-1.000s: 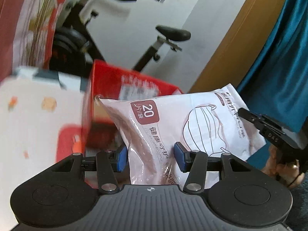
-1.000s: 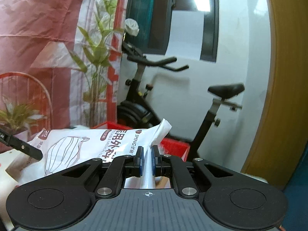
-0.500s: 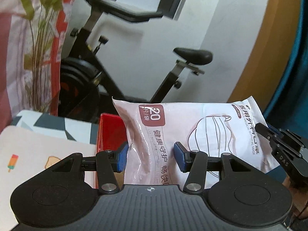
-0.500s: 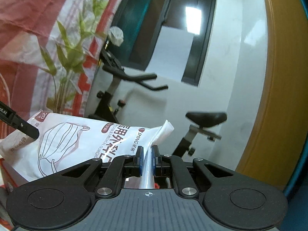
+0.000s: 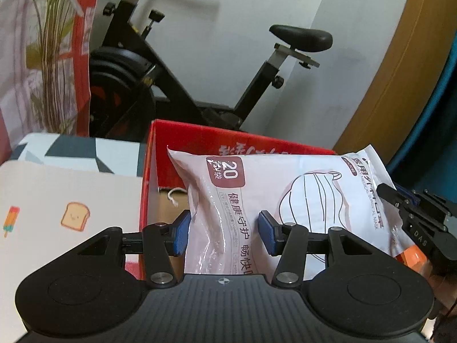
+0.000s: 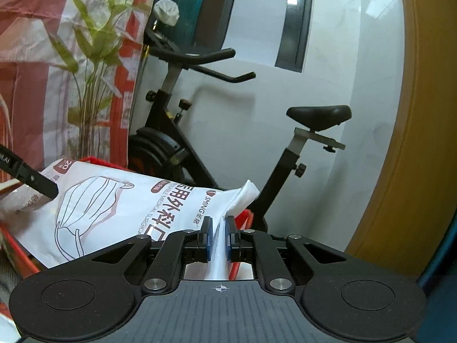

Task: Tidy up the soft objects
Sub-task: 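Lift the white mask pack with the right gripper toward the red box, then lower the mask pack into the red box and open the right gripper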

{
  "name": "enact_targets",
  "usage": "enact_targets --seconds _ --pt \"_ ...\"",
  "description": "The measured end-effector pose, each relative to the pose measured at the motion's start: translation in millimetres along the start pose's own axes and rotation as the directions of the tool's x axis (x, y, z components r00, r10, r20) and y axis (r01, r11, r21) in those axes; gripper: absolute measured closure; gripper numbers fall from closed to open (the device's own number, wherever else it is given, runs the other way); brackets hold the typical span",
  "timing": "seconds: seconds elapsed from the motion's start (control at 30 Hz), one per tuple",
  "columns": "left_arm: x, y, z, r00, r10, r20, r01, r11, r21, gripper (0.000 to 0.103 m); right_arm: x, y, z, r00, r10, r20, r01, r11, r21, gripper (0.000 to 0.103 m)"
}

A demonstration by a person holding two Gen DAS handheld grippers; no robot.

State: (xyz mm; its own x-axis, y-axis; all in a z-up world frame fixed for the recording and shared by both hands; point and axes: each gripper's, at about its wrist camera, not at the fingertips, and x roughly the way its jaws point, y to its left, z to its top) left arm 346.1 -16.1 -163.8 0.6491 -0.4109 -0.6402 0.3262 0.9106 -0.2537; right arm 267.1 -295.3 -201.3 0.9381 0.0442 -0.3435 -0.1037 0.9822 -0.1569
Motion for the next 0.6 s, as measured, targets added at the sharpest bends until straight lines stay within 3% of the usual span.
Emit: enact_targets --seconds 0.13,0.23,0.6 --pt "-2 -1 -2 0.999 0.05 -0.001 -0.05 0.998 0.036 0.051 1 -3 -5 0.999 0.021 -0.044 -0.019 0.999 0.046 0.094" --pt "-4 -2 -2 0.999 0.045 0.003 -0.045 0.998 0.04 0.051 0 0 -6 0.997 0.045 -0.064 -0.041 0.997 0.064 0.094" --pt "-5 -9 -4 0.997 0.052 0.055 -0.056 0.995 0.079 0.051 11 29 17 0.98 0.121 -0.159 -0.123 0.992 -0.002 0.094"
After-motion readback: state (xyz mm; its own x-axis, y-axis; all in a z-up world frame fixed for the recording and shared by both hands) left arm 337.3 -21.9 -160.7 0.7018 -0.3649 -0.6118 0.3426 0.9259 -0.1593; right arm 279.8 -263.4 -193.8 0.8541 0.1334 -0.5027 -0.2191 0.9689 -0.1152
